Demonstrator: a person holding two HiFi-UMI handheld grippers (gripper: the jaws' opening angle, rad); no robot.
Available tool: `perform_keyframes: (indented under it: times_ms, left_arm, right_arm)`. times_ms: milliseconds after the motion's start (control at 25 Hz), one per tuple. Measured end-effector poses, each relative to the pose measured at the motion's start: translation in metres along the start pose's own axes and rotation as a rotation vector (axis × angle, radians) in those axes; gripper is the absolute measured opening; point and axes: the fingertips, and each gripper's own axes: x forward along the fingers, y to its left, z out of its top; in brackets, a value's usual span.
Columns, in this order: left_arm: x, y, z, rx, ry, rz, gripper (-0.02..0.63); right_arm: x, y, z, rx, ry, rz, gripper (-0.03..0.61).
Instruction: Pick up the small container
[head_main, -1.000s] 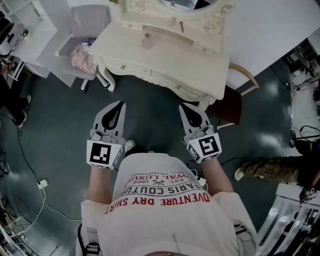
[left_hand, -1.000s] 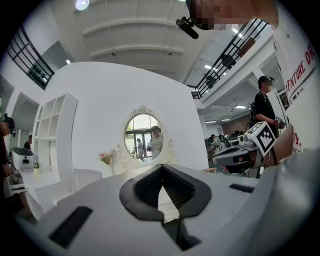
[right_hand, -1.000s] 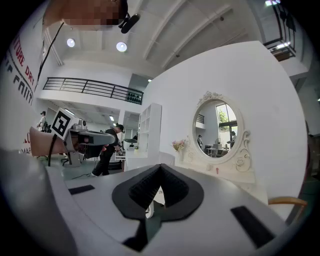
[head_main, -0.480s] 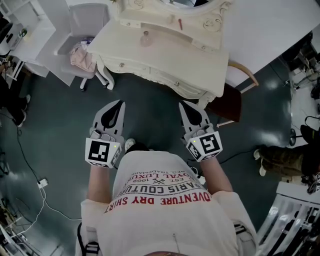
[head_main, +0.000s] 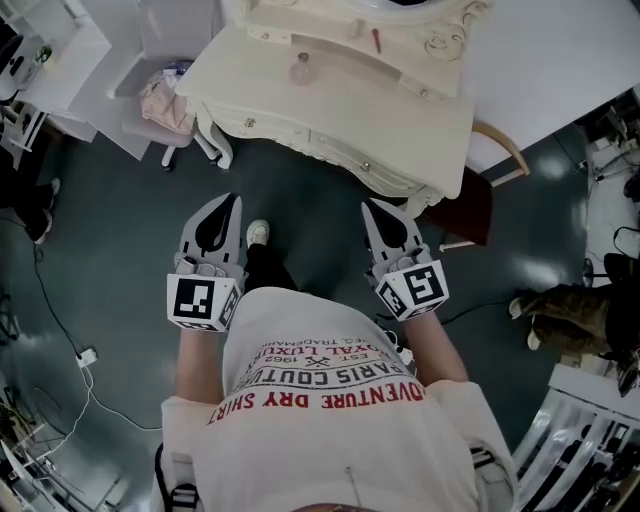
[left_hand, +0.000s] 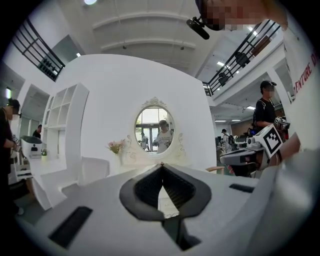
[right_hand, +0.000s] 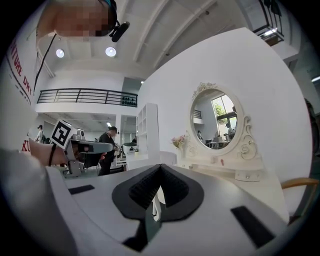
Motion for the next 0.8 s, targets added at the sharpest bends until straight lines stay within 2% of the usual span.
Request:
perform_keyframes:
  times_ms: [200,360,560,800]
  left_arm:
    - [0.044,0.041,-0.009,0.01,0.02,-0.025,0.006]
    - [0.098,0.076,-0.007,0.008,0.021,-0.088,0.006]
    - [0.175,0.122,0.004,0.006,0.023,-0.224,0.006]
    - [0.255,0.164,0.004,0.068,0.05,-0.411,0.006]
  right_arm:
    - [0.054,-0.013,-0.005,0.003,0.015,-0.025,-0.002]
    - [0.105,-0.035,-0.001,0.01,0.022,-0.077,-0.002]
    - [0.182,-0.068,0.016,0.027,0.015,-0.157,-0.002]
    - [0.265,-0.1,0.024,0.051,0.001,-0.268,-0.002]
